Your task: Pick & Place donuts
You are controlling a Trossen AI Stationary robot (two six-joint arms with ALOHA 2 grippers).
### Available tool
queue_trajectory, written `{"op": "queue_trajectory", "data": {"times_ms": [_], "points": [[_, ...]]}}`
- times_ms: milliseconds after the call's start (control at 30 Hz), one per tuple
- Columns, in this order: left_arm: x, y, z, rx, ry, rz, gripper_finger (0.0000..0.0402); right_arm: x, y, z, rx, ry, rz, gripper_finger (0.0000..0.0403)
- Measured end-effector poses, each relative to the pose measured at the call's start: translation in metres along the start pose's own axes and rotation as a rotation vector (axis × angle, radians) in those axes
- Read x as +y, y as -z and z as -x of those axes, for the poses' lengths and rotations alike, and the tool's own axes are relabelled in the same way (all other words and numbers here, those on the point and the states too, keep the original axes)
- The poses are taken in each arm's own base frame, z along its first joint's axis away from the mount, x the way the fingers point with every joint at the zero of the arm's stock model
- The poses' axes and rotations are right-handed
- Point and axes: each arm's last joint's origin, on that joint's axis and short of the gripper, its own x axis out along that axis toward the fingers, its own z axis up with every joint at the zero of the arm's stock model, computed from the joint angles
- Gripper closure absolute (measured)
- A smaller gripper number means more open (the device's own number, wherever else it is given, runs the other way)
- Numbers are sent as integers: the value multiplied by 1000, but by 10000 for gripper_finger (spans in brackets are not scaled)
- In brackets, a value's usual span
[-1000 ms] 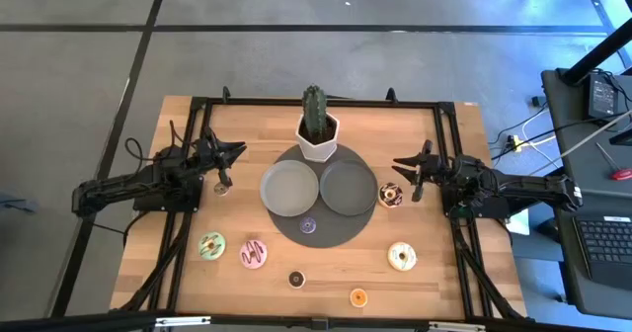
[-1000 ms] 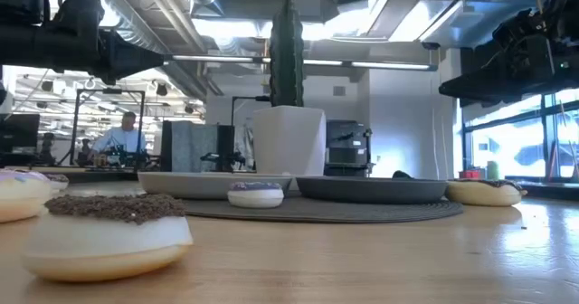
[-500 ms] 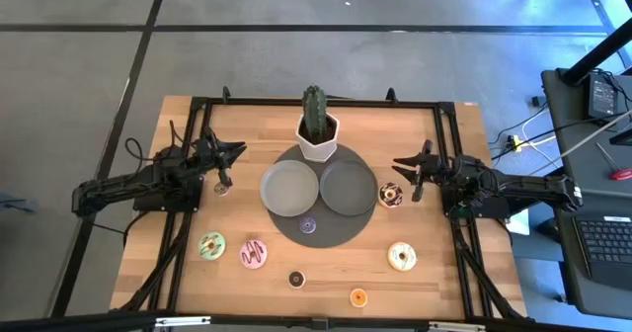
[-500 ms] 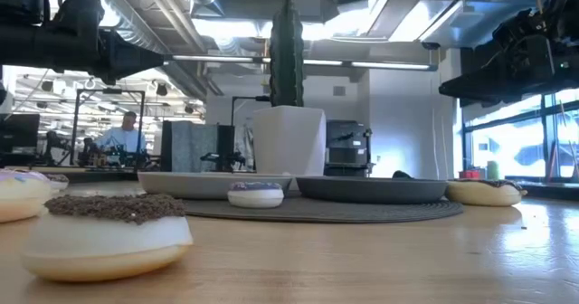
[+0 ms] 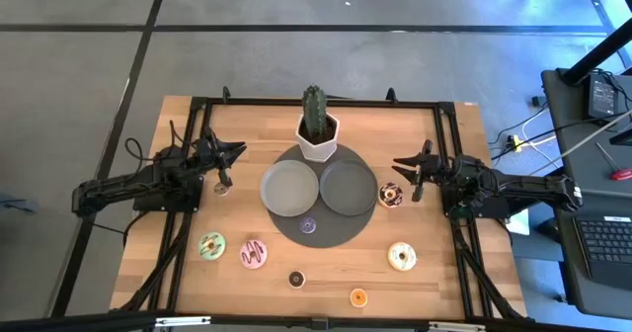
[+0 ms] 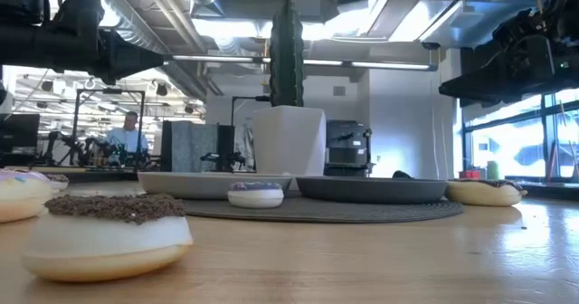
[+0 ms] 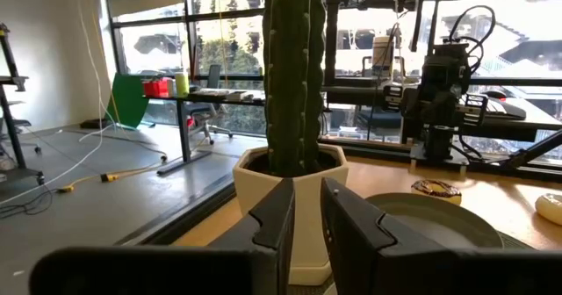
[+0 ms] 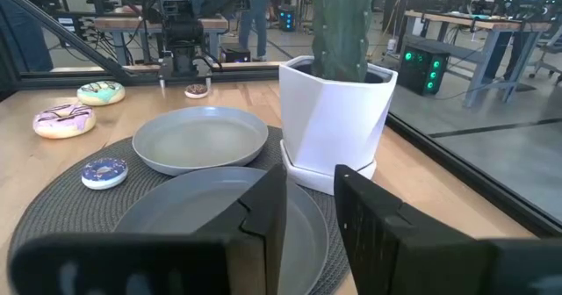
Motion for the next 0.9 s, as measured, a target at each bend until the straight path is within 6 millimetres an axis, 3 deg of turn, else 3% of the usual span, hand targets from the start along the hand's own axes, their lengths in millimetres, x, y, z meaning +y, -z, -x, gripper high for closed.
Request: {"op": "queue_trajectory", "data": {"times_ms": [900], "points": [[0,0,0,0,0,0,346,0,0,0,0,0,0,302]]}}
